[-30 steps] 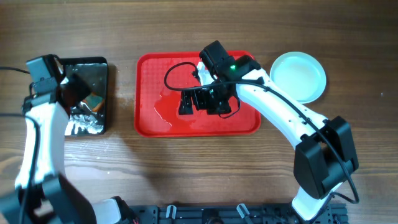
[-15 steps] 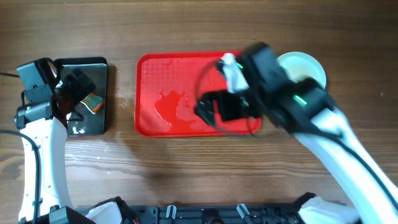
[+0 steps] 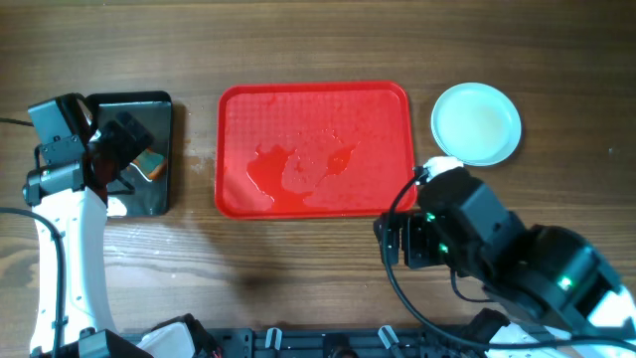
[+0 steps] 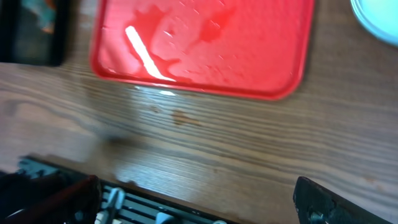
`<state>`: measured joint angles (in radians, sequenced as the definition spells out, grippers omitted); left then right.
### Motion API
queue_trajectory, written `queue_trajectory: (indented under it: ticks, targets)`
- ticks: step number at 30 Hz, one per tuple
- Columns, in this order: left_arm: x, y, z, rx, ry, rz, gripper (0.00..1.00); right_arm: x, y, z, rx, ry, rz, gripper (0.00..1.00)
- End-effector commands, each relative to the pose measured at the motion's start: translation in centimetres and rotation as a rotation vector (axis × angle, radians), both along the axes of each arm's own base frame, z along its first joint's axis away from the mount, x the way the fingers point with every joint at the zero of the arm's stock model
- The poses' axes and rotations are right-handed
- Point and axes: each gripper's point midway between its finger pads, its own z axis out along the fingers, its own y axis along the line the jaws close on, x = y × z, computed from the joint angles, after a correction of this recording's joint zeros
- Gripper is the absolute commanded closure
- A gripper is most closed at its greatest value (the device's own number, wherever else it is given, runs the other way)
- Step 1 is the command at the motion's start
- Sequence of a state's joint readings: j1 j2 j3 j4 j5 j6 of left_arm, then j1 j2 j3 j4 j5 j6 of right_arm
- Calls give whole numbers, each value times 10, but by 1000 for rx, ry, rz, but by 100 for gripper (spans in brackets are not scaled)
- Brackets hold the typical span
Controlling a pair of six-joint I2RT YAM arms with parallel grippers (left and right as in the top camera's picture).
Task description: Clean dirty plates on tray and stack at the side
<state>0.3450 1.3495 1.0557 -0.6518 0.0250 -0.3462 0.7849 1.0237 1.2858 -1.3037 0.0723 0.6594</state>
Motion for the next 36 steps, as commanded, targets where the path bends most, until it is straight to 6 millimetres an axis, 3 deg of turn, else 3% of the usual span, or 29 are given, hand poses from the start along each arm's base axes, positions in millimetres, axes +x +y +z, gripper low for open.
queue_trajectory:
  ticks: [1,14,17,22,25,32,36]
  targets:
    - [2,-1,8,-4,-25,1,0,4,-4,-11,-34,18,-58,0]
    - [2,-1,8,-4,-25,1,0,15,6,-40,-148,93,-23,0]
    - [2,-1,8,-4,-25,0,0,26,14,-35,-123,41,-7,0]
    - [2,-1,8,-4,-25,1,0,53,34,-8,-3,-164,52,0]
    - [2,-1,8,-4,-25,0,0,59,25,-2,45,-220,13,0]
    - [2,-1,8,-4,-26,1,0,68,-32,-11,281,-385,-132,0]
    - [2,-1,8,-4,-25,1,0,68,-61,-20,330,-502,-226,0]
